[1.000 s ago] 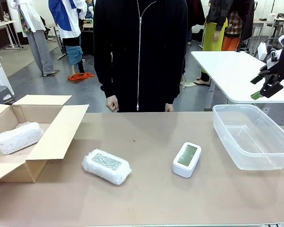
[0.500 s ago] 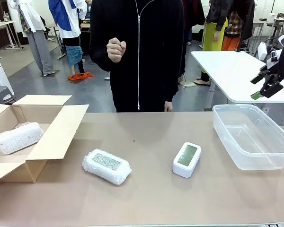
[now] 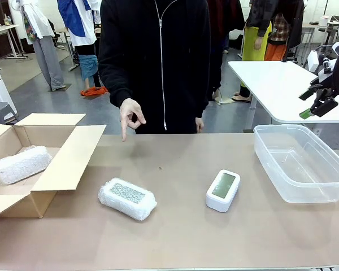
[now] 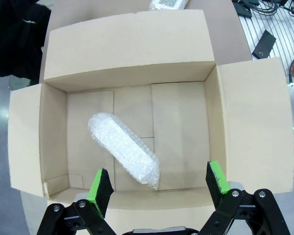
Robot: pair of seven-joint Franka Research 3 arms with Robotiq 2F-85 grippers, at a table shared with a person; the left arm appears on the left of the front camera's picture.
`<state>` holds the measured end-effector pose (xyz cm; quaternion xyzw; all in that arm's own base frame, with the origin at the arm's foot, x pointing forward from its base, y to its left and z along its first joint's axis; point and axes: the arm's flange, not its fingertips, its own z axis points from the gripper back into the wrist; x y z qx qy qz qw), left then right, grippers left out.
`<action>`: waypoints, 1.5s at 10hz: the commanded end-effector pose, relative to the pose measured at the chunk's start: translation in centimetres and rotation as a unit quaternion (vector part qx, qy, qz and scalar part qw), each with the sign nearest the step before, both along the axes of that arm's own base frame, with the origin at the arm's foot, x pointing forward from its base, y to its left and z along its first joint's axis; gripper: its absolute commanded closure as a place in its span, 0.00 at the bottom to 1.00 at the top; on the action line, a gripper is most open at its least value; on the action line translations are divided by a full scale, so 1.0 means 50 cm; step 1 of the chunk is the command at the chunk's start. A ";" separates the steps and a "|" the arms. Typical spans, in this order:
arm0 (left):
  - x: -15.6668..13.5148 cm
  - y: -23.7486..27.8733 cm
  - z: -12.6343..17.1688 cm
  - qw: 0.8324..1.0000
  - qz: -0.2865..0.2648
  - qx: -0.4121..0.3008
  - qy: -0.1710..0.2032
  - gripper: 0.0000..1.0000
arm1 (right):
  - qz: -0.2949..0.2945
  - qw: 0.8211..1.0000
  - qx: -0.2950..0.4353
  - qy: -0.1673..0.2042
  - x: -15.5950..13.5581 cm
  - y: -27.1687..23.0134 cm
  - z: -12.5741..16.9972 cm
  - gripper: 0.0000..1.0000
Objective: Separate and place wrapped and unwrapped clocks.
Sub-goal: Pick up the Digital clock indicated by the person.
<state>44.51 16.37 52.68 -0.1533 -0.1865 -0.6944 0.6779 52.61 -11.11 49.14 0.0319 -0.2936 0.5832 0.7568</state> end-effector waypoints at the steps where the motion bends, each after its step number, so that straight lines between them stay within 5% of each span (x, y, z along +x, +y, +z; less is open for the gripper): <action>1: -0.001 0.000 -0.002 1.000 0.003 -0.001 -0.003 0.00 | 0.003 1.000 -0.001 0.000 -0.001 0.000 -0.002 0.00; 9: 0.000 0.000 0.000 1.000 0.000 0.000 0.000 0.00 | 0.003 1.000 -0.001 0.000 -0.001 0.000 -0.002 0.00; 15: 0.003 -0.248 -0.017 0.993 -0.022 0.113 0.033 0.00 | 0.003 1.000 -0.001 0.000 -0.001 0.000 -0.002 0.00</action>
